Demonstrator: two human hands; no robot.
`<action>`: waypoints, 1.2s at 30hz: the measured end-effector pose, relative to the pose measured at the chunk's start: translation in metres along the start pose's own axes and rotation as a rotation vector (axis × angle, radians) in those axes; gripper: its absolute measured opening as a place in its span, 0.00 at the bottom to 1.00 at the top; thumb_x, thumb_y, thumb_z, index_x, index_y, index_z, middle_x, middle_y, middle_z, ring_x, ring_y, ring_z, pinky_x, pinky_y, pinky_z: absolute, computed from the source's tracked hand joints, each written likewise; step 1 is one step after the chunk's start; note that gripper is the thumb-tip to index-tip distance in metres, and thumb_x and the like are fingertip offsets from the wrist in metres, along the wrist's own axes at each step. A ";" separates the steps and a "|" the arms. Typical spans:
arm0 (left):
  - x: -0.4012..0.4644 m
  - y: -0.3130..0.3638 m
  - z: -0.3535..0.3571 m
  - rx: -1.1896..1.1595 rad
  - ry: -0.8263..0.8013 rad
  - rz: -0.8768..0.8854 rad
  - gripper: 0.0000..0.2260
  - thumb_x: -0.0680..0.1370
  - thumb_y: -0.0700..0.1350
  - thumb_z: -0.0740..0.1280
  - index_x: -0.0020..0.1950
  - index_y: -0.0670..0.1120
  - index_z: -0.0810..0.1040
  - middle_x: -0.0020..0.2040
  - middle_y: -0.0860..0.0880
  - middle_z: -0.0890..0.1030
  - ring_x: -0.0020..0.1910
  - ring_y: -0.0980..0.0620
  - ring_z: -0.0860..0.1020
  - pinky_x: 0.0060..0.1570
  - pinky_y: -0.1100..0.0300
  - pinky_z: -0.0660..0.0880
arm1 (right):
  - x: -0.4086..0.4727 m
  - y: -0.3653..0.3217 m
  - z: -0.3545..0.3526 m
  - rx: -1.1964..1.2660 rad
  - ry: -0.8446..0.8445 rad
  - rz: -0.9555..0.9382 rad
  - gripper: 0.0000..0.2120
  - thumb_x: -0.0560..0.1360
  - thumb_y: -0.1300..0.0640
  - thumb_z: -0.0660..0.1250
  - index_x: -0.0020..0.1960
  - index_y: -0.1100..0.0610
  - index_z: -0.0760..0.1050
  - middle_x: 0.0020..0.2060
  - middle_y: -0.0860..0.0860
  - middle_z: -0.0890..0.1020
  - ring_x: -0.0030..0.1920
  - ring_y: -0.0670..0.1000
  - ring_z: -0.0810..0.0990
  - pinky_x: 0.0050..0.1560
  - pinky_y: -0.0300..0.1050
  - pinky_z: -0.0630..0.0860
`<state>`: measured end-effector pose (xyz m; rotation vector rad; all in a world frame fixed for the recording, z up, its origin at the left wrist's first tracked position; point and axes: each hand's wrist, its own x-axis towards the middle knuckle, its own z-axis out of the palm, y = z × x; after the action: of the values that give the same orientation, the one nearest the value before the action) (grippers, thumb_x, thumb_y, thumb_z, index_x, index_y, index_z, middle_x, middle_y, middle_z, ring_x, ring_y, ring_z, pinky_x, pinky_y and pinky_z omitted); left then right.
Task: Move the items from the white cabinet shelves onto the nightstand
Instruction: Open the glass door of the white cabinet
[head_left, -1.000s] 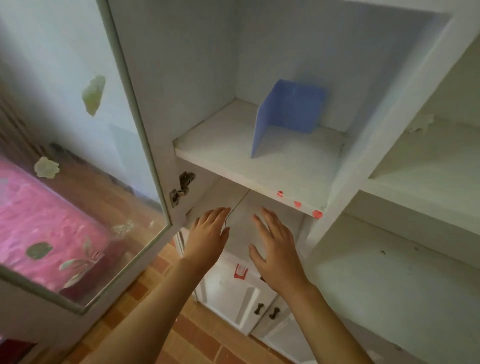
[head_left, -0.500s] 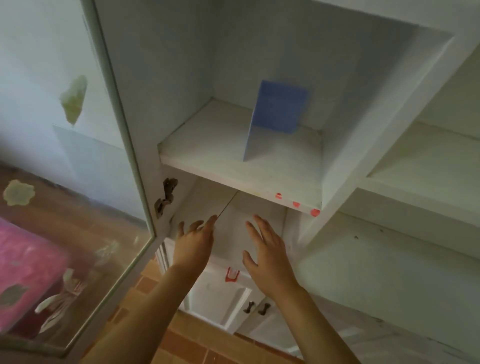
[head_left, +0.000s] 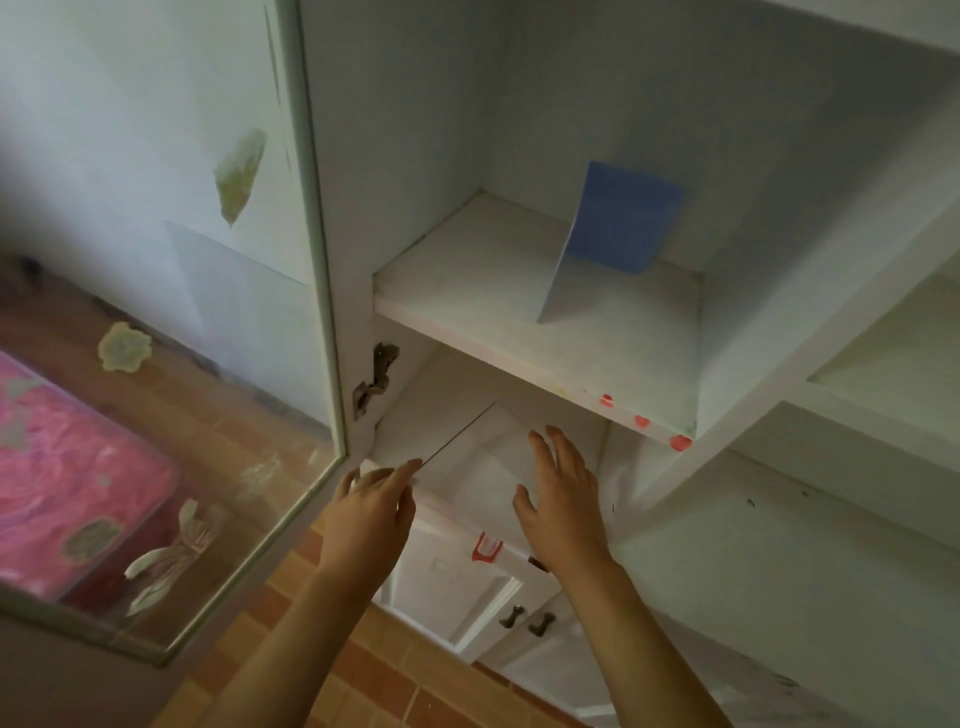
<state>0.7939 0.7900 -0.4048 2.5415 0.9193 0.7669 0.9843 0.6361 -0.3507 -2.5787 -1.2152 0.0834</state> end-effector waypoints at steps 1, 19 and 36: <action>0.000 0.002 -0.001 -0.002 -0.006 -0.007 0.17 0.81 0.42 0.71 0.69 0.51 0.79 0.55 0.51 0.87 0.56 0.50 0.85 0.69 0.41 0.74 | 0.001 0.000 0.001 -0.008 -0.011 0.004 0.33 0.84 0.50 0.65 0.84 0.52 0.55 0.83 0.51 0.55 0.82 0.53 0.58 0.77 0.52 0.67; -0.001 0.015 -0.004 -0.104 -0.060 -0.068 0.07 0.81 0.42 0.70 0.59 0.48 0.81 0.50 0.52 0.86 0.41 0.52 0.85 0.37 0.55 0.82 | -0.008 0.001 0.004 0.060 0.097 0.067 0.21 0.83 0.63 0.66 0.75 0.55 0.70 0.66 0.54 0.75 0.62 0.52 0.78 0.54 0.41 0.81; -0.051 0.064 -0.029 0.021 0.153 -0.311 0.09 0.76 0.43 0.75 0.54 0.52 0.85 0.50 0.56 0.83 0.35 0.60 0.78 0.33 0.66 0.70 | -0.009 0.027 -0.018 0.165 0.062 -0.205 0.12 0.85 0.60 0.61 0.66 0.58 0.78 0.58 0.51 0.80 0.52 0.50 0.83 0.54 0.44 0.83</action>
<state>0.7748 0.7128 -0.3704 2.3015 1.3385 0.8633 1.0021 0.6090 -0.3416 -2.2871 -1.3805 0.0583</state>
